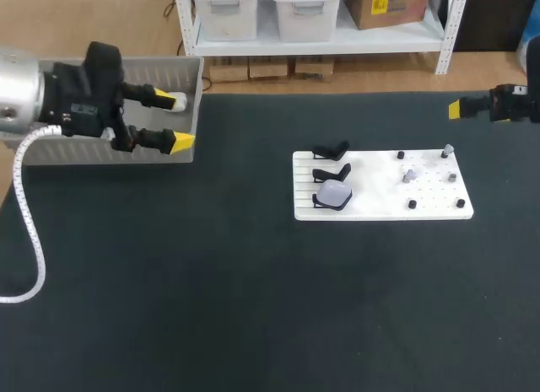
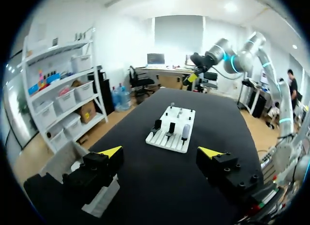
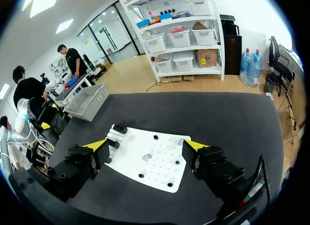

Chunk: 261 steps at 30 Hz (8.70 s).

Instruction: Pick up each earbud case from the left stands, insert the matching earbuds, close the lid, and place the case in the box.

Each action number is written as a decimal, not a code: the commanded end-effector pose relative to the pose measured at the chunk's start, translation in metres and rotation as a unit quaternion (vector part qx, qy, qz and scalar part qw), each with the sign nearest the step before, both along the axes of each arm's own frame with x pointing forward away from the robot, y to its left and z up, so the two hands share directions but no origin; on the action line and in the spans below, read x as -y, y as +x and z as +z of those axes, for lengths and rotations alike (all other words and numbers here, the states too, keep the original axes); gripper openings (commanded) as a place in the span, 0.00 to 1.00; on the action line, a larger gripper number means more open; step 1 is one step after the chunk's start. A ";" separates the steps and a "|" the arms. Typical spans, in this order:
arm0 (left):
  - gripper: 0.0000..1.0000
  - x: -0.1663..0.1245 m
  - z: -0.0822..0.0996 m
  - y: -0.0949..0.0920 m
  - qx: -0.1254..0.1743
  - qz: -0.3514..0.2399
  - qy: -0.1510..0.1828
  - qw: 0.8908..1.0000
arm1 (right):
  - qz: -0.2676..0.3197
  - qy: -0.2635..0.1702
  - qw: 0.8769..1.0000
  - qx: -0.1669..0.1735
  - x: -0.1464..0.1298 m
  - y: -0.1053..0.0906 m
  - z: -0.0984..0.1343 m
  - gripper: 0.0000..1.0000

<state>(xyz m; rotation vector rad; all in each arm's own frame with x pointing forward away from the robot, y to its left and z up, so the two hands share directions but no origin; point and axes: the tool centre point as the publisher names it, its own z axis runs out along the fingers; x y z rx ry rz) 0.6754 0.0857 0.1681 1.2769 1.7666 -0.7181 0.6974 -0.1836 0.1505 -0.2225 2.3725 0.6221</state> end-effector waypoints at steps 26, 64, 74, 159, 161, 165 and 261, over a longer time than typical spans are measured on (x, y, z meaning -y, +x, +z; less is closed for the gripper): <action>1.00 0.053 -0.046 -0.015 -0.019 -0.145 -0.062 0.987 | 0.001 0.001 1.000 0.000 0.000 0.001 -0.001 1.00; 0.88 0.146 -0.113 -0.022 -0.040 -0.153 -0.022 0.987 | 0.001 0.001 1.000 0.000 0.000 0.001 -0.001 1.00; 0.79 0.165 -0.128 -0.024 -0.047 -0.164 -0.017 0.985 | 0.001 0.001 1.000 0.000 0.000 0.001 -0.001 1.00; 0.44 0.219 -0.155 -0.011 -0.057 -0.201 -0.025 0.978 | 0.001 0.001 1.000 0.000 0.000 0.001 -0.001 1.00; 0.43 0.220 -0.155 -0.011 -0.057 -0.202 -0.025 0.977 | 0.001 0.001 1.000 0.000 0.000 0.001 -0.001 1.00; 0.11 0.220 -0.155 -0.012 -0.056 -0.203 -0.025 0.977 | 0.001 0.001 1.000 0.000 0.000 0.001 -0.001 1.00; 0.00 0.211 -0.034 -0.022 0.029 -0.200 -0.229 0.952 | 0.093 -0.034 0.994 0.038 -0.080 -0.074 0.030 1.00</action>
